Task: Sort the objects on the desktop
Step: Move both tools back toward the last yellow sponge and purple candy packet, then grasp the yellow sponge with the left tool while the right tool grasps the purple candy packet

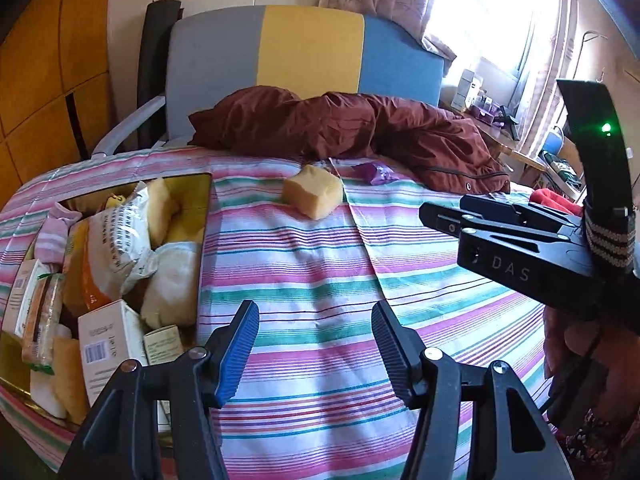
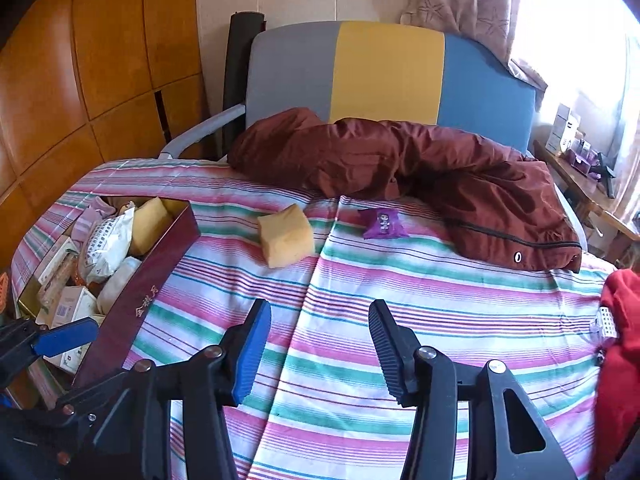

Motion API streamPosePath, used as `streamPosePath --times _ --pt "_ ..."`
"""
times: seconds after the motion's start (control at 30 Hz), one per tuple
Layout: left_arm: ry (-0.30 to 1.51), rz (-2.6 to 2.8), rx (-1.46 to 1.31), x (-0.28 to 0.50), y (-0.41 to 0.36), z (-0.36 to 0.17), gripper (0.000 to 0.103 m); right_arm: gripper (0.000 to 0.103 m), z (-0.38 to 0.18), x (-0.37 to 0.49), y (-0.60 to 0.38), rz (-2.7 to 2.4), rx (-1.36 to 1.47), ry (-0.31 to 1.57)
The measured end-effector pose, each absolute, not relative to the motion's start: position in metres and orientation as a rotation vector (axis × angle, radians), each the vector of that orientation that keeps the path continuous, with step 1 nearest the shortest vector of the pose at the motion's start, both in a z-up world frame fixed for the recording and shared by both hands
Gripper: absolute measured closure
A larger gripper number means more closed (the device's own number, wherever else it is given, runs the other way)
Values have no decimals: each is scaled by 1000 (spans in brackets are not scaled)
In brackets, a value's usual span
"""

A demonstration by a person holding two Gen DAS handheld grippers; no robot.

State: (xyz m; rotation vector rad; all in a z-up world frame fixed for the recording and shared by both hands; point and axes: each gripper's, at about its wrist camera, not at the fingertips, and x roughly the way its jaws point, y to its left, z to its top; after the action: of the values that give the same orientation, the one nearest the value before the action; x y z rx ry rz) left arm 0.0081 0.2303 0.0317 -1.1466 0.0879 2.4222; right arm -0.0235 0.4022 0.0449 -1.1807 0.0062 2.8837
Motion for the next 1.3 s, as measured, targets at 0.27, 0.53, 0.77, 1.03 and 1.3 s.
streamPosePath --times 0.27,0.53,0.77,1.03,1.3 --pt "108 2413 -1191 -12 244 25 44 51 43 -28 410 2865 -1204 49" --pt "108 2413 -1239 -35 254 17 44 45 38 -46 423 2833 -1241 78" --pt "128 2420 -1252 -51 260 15 44 27 16 -97 460 2811 -1211 212" --pt "118 2415 -1259 -73 264 19 44 23 -11 -184 485 2699 -1218 189" --pt "56 2399 -1304 -105 277 16 44 49 -43 -214 499 2678 -1325 181"
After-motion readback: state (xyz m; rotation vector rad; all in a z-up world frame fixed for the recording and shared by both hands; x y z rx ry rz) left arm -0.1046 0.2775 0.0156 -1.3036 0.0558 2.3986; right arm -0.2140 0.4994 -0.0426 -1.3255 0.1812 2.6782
